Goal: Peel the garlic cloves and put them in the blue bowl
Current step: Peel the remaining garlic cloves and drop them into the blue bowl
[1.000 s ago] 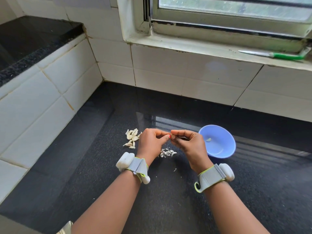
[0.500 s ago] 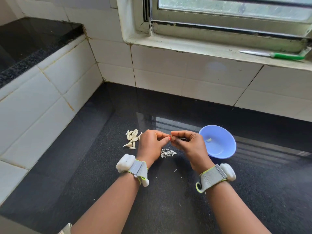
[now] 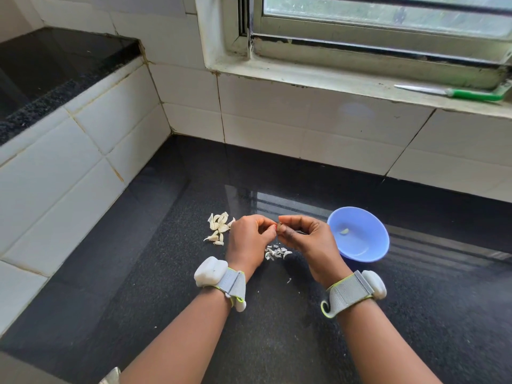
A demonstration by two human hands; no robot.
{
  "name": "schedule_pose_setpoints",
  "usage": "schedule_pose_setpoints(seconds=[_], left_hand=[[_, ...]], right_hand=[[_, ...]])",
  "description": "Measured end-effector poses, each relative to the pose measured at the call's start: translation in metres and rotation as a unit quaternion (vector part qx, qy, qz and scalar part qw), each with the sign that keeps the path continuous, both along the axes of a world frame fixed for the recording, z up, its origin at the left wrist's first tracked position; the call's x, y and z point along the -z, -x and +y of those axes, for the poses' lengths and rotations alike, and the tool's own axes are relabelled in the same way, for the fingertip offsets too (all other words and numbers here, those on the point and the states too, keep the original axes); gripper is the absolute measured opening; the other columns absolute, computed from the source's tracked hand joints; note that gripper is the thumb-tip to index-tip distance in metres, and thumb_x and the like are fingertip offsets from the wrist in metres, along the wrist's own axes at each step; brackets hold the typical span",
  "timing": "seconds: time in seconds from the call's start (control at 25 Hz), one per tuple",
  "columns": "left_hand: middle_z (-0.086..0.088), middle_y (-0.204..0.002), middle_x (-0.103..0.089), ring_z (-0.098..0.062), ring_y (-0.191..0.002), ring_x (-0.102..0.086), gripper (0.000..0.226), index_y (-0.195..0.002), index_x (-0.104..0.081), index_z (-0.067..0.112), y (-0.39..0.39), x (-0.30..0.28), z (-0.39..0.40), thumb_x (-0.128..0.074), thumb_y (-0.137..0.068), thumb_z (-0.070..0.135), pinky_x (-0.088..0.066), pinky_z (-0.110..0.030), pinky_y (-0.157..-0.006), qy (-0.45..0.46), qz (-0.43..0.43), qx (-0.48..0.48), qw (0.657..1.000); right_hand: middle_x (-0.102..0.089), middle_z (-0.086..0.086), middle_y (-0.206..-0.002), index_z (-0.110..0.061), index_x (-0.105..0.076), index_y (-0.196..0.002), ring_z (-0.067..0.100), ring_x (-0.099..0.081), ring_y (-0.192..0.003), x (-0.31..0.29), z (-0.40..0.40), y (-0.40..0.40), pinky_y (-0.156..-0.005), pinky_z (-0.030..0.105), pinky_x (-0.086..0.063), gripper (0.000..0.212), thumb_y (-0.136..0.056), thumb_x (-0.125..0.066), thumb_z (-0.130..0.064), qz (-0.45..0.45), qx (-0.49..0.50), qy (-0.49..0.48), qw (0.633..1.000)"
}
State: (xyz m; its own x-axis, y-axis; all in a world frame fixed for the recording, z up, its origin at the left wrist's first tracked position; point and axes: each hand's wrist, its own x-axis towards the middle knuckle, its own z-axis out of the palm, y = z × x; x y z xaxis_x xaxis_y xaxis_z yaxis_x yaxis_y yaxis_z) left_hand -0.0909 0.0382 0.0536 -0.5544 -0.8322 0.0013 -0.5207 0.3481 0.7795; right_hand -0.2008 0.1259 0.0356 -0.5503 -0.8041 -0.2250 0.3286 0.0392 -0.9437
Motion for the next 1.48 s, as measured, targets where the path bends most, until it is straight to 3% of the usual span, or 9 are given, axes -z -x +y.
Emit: schedule_pose_setpoints(seconds=[0.2,0.64,0.96,1.2,1.48], left_hand=[[0.005,-0.082,-0.074,-0.005,-0.073,-0.065,0.01,-0.091,-0.076,0.019,-0.004,0.002,-0.001,-0.068,-0.085,0.021,-0.052,-0.022,-0.07,-0.047,0.044,0.015,0.998],[0.011,-0.079,-0.071,0.005,-0.068,-0.062,0.011,-0.092,-0.074,0.021,-0.005,0.001,0.001,-0.071,-0.082,0.024,-0.05,-0.015,-0.067,-0.036,0.103,-0.004,0.994],[0.009,-0.078,-0.072,-0.003,-0.073,-0.065,0.009,-0.087,-0.074,0.019,-0.002,0.004,-0.002,-0.07,-0.083,0.026,-0.055,-0.027,-0.07,-0.036,0.084,-0.019,0.996],[0.003,-0.075,-0.073,-0.01,-0.072,-0.067,0.009,-0.083,-0.076,0.016,0.002,0.009,-0.002,-0.072,-0.082,0.024,-0.053,-0.033,-0.072,-0.144,0.143,-0.042,0.978],[0.003,-0.073,-0.072,-0.011,-0.071,-0.067,0.005,-0.08,-0.074,0.016,0.003,0.006,-0.003,-0.072,-0.081,0.021,-0.054,-0.028,-0.069,-0.114,0.126,-0.046,0.984]], right_hand=[[-0.073,0.013,-0.087,-0.001,-0.067,-0.102,0.015,-0.071,-0.079,-0.001,0.001,0.002,-0.072,0.022,-0.058,0.017,-0.091,-0.055,0.004,-0.157,0.01,0.018,0.987],[-0.071,0.011,-0.081,0.002,-0.07,-0.097,0.012,-0.068,-0.072,-0.001,0.0,0.001,-0.067,0.019,-0.057,0.015,-0.092,-0.058,-0.005,-0.152,-0.001,-0.007,0.988],[-0.075,0.009,-0.089,-0.008,-0.072,-0.099,0.016,-0.07,-0.082,-0.007,0.0,0.0,-0.071,0.024,-0.057,0.019,-0.08,-0.07,-0.007,-0.05,0.001,0.003,0.999],[-0.076,0.007,-0.089,-0.009,-0.071,-0.101,0.015,-0.07,-0.083,-0.008,-0.002,0.0,-0.074,0.023,-0.057,0.02,-0.082,-0.071,-0.003,0.007,0.014,0.006,1.0],[-0.076,0.005,-0.085,-0.013,-0.074,-0.095,0.009,-0.068,-0.077,-0.008,-0.002,-0.003,-0.073,0.023,-0.057,0.014,-0.082,-0.073,-0.009,0.072,0.008,-0.008,0.997]])
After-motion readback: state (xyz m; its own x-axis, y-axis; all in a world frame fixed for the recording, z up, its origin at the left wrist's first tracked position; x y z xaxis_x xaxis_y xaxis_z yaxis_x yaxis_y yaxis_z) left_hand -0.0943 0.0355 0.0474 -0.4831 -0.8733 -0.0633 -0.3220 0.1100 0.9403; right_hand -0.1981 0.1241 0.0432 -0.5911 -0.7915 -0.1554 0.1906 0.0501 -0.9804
